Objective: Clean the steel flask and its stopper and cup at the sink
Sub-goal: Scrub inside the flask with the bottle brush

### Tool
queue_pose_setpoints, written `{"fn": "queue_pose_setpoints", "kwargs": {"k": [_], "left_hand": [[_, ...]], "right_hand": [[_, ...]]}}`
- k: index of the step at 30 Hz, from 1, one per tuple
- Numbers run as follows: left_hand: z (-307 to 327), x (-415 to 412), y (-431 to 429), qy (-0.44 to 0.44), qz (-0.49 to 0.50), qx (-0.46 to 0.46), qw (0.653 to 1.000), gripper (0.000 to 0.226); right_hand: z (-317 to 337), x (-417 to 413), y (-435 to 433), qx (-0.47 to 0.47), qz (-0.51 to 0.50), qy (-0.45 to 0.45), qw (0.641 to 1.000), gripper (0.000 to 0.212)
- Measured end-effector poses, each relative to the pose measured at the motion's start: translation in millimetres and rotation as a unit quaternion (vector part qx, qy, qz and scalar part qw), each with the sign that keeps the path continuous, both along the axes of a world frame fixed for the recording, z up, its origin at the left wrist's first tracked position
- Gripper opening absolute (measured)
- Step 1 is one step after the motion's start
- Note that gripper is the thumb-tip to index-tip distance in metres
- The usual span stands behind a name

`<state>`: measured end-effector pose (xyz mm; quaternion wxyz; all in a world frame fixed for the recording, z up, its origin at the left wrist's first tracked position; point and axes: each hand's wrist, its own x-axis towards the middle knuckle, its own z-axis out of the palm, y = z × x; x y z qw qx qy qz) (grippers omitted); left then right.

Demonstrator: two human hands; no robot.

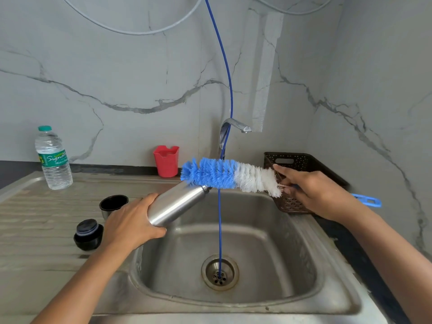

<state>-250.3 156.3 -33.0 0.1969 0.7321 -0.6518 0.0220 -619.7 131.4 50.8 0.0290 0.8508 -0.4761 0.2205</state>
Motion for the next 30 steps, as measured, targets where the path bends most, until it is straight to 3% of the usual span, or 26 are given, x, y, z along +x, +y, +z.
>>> {"fn": "queue_pose_setpoints", "kwargs": {"k": [3, 7, 11, 19, 22, 26, 30], "left_hand": [[-0.9, 2.2, 0.7, 0.001, 0.006, -0.007, 1.000, 0.085], [-0.5, 7.4, -0.5, 0.014, 0.014, -0.020, 1.000, 0.086], [-0.5, 1.2, -0.3, -0.043, 0.018, -0.028, 0.999, 0.084], [-0.7, 4.7, -0.5, -0.054, 0.032, -0.023, 0.998, 0.086], [-1.0, -1.4, -1.9, -0.060, 0.024, -0.023, 0.998, 0.087], [-0.4, 6.8, -0.5, -0.041, 0.037, -0.020, 0.998, 0.088], [-1.0, 5.0, 0.3, -0.024, 0.026, -0.024, 0.999, 0.086]], "right_hand": [[-2.9, -0.1, -3.6, -0.053, -0.011, -0.026, 0.998, 0.028], [-6.6, -5.9, -7.3, -0.125, -0.085, 0.044, 0.987, 0.006], [-13.9, 3.7, -9.8, -0.184, -0.079, 0.055, 0.978, 0.016], [-15.9, 0.1, -0.9, -0.225, -0.058, 0.095, 0.968, 0.032], [-19.3, 18.5, -3.2, -0.214, -0.072, 0.087, 0.970, 0.021], [-22.9, 20.9, -2.9, -0.173, -0.072, 0.092, 0.978, 0.028], [-20.2, 24.4, 7.6, -0.183, -0.090, 0.089, 0.975, 0.021]]}}
